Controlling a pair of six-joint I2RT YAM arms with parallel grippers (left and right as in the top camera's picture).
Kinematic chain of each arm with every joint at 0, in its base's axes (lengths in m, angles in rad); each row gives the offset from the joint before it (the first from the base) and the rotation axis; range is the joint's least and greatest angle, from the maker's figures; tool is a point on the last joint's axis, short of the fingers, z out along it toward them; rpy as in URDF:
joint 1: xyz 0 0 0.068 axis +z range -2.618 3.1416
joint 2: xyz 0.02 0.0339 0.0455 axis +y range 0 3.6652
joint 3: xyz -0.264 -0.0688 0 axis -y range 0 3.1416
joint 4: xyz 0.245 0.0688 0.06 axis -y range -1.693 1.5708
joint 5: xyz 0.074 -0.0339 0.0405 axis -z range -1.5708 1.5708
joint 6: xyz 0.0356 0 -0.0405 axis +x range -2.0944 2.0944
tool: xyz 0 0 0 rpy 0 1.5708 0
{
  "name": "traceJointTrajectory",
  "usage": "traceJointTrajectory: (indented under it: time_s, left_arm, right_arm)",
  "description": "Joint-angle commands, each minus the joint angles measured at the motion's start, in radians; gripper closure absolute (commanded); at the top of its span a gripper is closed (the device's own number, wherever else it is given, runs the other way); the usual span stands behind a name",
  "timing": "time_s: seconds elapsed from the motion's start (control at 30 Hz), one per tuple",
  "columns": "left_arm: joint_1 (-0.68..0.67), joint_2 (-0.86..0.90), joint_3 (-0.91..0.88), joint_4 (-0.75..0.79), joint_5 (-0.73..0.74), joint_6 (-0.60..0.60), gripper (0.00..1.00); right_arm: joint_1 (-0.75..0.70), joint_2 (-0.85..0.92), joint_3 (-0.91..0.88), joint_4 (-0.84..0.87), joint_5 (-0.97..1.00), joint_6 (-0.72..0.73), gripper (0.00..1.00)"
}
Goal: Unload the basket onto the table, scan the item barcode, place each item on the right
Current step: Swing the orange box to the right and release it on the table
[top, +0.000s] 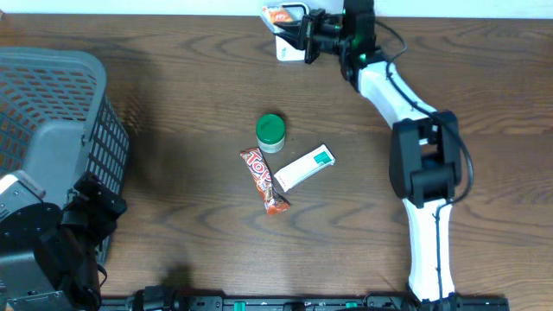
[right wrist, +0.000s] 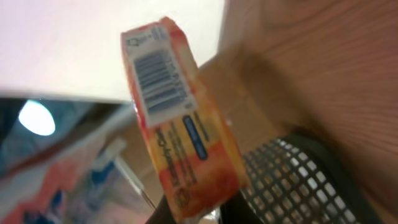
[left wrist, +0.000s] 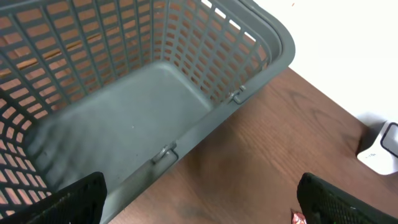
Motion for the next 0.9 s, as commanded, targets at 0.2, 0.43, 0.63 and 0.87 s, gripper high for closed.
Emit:
traceJointTrajectory:
  time_s: [0.2, 0.43, 0.63, 0.87]
  left_arm:
    - [0.005, -0.001, 0.0, -0.001, -0.014, 0.005, 0.02]
    - [0.005, -0.001, 0.0, -0.001, -0.014, 0.005, 0.02]
    - [0.005, -0.001, 0.0, -0.001, -0.014, 0.005, 0.02]
    - [0.005, -0.001, 0.0, -0.001, -0.014, 0.005, 0.02]
  right_arm:
    - [0.042, -0.555, 0.027, -1.038, 1.21, -0.727, 0.99]
    - [-0.033, -0.665, 0.026, -1.488, 1.888, -0.737, 0.99]
    - [-0.318, -0.576, -0.097, -1.567, 1.876, -0.739, 0.99]
    - [-0.583, -0.406, -0.241, -1.544, 1.769, -0.738, 0.99]
